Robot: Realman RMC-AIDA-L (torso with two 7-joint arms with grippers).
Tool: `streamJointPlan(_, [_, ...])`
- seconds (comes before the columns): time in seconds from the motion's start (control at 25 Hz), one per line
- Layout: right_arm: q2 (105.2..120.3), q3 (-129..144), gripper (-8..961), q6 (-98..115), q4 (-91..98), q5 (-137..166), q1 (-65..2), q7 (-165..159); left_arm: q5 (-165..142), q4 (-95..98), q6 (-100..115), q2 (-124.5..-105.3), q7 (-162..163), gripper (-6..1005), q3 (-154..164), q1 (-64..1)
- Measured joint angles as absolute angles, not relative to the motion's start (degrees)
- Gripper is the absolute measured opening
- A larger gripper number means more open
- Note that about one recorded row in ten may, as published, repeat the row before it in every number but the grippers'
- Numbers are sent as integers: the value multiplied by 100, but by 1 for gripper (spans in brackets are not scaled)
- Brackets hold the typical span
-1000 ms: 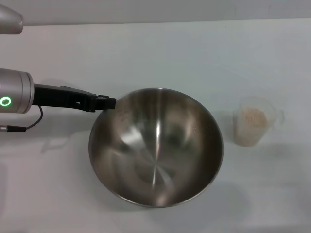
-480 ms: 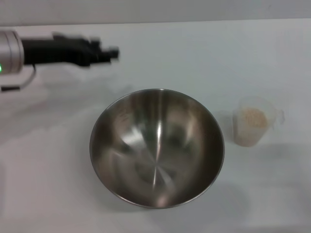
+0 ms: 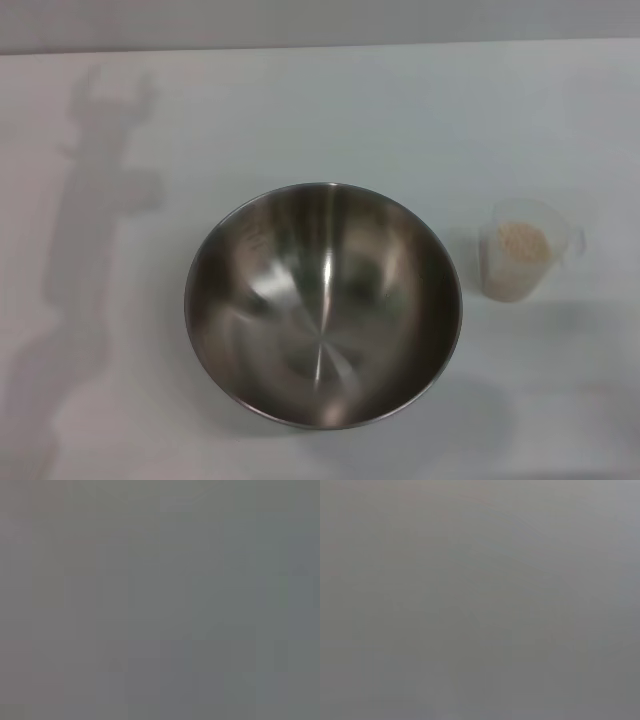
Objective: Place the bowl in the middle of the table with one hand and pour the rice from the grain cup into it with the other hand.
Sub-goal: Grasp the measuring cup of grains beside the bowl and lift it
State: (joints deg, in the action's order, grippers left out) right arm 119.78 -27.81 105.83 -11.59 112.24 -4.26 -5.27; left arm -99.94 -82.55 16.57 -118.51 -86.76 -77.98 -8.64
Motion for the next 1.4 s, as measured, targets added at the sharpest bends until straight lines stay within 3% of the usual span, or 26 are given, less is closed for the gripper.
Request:
streamJointPlan(0.2, [11964, -2474, 839, 10614, -1092, 11224, -321, -518, -12239, -6607, 5426, -11846, -7023, 815, -6345, -975])
streamJointPlan(0.32, [11963, -2290, 839, 10568, -1008, 11223, -237, -511, -13516, -5783, 6467, -11823, -4896, 815, -6325, -903])
streamJointPlan(0.68, [11967, -1945, 839, 9379, -929, 11223, -77, -504, -14394, -3524, 7105, -11833, -1847, 815, -6612, -1229])
streamJointPlan(1.4, [11962, -1599, 838, 7926, -1057, 11232, -668, -500, -14452, -3199, 6965, -11867, -1561, 815, -6563, -1219])
